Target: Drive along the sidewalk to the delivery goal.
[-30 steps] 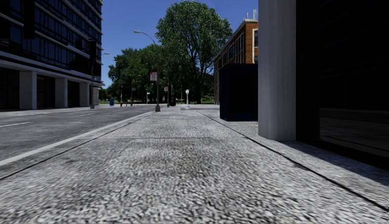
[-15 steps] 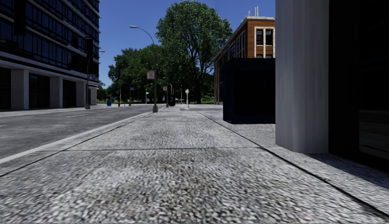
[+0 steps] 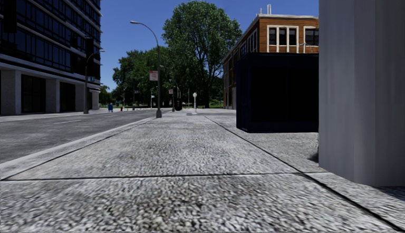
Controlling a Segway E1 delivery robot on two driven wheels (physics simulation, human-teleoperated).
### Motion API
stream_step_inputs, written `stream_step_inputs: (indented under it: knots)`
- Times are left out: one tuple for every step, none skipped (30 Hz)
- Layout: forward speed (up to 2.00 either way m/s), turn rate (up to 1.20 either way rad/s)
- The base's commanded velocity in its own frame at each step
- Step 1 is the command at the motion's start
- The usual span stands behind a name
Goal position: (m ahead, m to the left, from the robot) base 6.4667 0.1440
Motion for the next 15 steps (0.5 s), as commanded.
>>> stream_step_inputs:
  knots:
    - [2.0, 0.0]
    - [2.0, 0.0]
    - [2.0, 0.0]
    - [1.94, 0.0]
    - [1.94, 0.0]
    - [1.82, 0.0]
    - [1.77, 0.0]
    - [1.74, 0.0]
    - [1.73, 0.0]
    - [1.73, 0.0]
    - [1.73, 0.0]
    - [1.72, 0.0]
    - [1.72, 0.0]
    - [1.72, 0.0]
    - [1.72, 0.02]
